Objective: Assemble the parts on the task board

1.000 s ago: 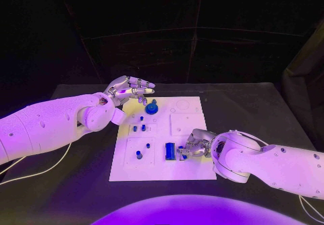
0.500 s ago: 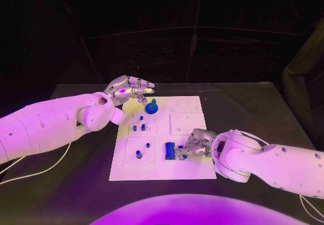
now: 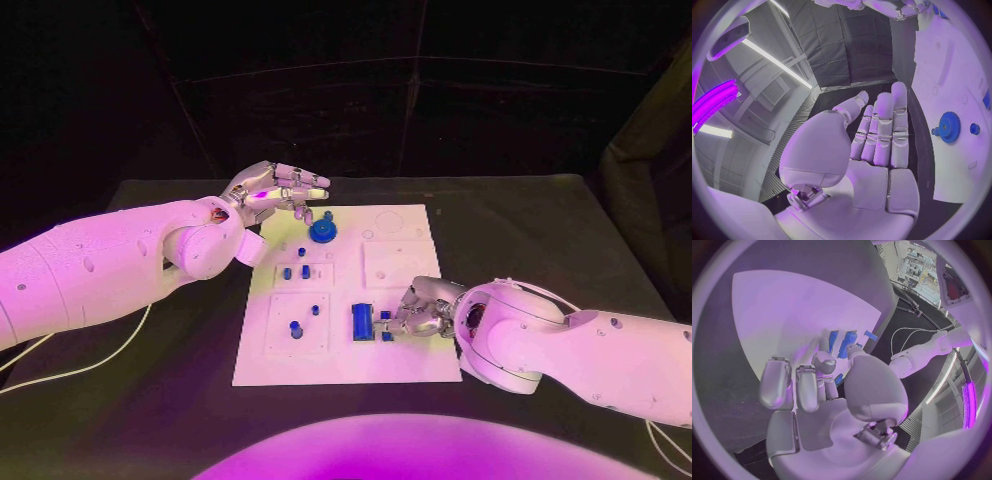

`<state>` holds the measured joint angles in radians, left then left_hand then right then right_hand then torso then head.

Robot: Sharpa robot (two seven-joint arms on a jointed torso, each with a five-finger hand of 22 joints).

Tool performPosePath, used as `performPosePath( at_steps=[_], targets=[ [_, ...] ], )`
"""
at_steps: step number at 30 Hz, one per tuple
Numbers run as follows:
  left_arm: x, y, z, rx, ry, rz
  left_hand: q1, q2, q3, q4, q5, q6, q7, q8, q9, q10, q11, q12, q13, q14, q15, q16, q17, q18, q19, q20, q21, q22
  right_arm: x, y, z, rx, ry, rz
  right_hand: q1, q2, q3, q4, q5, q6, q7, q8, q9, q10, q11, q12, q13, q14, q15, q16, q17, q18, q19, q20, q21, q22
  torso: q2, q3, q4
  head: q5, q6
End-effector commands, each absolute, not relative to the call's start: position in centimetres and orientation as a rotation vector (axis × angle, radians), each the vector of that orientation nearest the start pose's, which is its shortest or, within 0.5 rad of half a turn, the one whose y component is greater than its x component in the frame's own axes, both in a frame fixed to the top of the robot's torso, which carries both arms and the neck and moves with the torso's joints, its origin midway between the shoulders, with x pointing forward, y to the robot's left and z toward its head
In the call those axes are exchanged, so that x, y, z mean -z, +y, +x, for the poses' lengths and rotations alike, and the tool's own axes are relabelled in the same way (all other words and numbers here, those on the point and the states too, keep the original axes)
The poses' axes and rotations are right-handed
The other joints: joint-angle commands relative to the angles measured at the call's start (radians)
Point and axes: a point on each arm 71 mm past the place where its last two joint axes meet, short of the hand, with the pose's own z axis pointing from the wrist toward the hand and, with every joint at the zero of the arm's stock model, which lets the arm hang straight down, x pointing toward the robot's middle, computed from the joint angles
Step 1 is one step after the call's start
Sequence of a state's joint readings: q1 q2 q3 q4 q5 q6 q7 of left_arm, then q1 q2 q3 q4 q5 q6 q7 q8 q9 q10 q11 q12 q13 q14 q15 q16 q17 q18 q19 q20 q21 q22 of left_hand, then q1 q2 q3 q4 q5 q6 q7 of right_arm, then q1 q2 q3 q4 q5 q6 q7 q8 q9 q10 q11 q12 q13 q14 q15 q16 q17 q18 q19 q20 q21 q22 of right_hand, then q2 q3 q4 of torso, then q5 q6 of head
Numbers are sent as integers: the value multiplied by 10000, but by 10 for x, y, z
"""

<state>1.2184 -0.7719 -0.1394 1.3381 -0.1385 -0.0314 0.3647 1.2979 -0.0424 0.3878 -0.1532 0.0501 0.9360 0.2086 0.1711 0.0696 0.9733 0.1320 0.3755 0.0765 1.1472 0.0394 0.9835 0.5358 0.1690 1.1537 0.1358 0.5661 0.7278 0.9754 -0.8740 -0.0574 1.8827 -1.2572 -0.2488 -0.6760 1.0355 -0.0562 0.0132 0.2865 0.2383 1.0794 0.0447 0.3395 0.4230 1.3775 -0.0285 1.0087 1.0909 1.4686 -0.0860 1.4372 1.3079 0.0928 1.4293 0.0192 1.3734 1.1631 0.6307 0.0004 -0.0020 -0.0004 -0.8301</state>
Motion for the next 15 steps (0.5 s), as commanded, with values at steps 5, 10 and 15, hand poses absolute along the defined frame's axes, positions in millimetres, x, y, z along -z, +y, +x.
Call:
performPosePath(
  at_steps=[5,10,15],
  targets=[
    [214,211,505,16041,16805,-9253,12,40,-55,-15,-17,-84,-11,44,-7,-54,-11,52,-15,-40,6,-43,-14,121,-88,-12,-55,-14,268,-147,356,-5331,22345,2246,34,190,-122,-10,140,63,-2,-34,24,83,-3,-6,25,638,-73,67,588,-180,81,-23,64,13,-3,-12,12,-11,5],
    [214,211,505,16040,16808,-9253,12,40,-55,-15,-17,-84,-11,44,-7,-54,-11,52,-15,-40,6,-43,-14,121,-88,-12,-55,-14,267,-148,356,-5323,22306,2269,65,241,-161,-16,203,66,-3,-38,30,87,-4,-6,37,639,-75,69,594,-180,82,-23,63,15,1,-8,1,-20,10],
    [214,211,505,16040,16796,-9250,12,40,-55,-15,-17,-84,-11,44,-7,-54,-11,52,-15,-40,6,-43,-14,121,-88,-12,-55,-14,268,-158,360,-5077,22028,2346,209,318,-241,-67,321,60,-3,-53,39,80,-6,-38,38,637,-75,61,584,-179,79,-26,58,10,-14,-17,10,-36,34]
  ],
)
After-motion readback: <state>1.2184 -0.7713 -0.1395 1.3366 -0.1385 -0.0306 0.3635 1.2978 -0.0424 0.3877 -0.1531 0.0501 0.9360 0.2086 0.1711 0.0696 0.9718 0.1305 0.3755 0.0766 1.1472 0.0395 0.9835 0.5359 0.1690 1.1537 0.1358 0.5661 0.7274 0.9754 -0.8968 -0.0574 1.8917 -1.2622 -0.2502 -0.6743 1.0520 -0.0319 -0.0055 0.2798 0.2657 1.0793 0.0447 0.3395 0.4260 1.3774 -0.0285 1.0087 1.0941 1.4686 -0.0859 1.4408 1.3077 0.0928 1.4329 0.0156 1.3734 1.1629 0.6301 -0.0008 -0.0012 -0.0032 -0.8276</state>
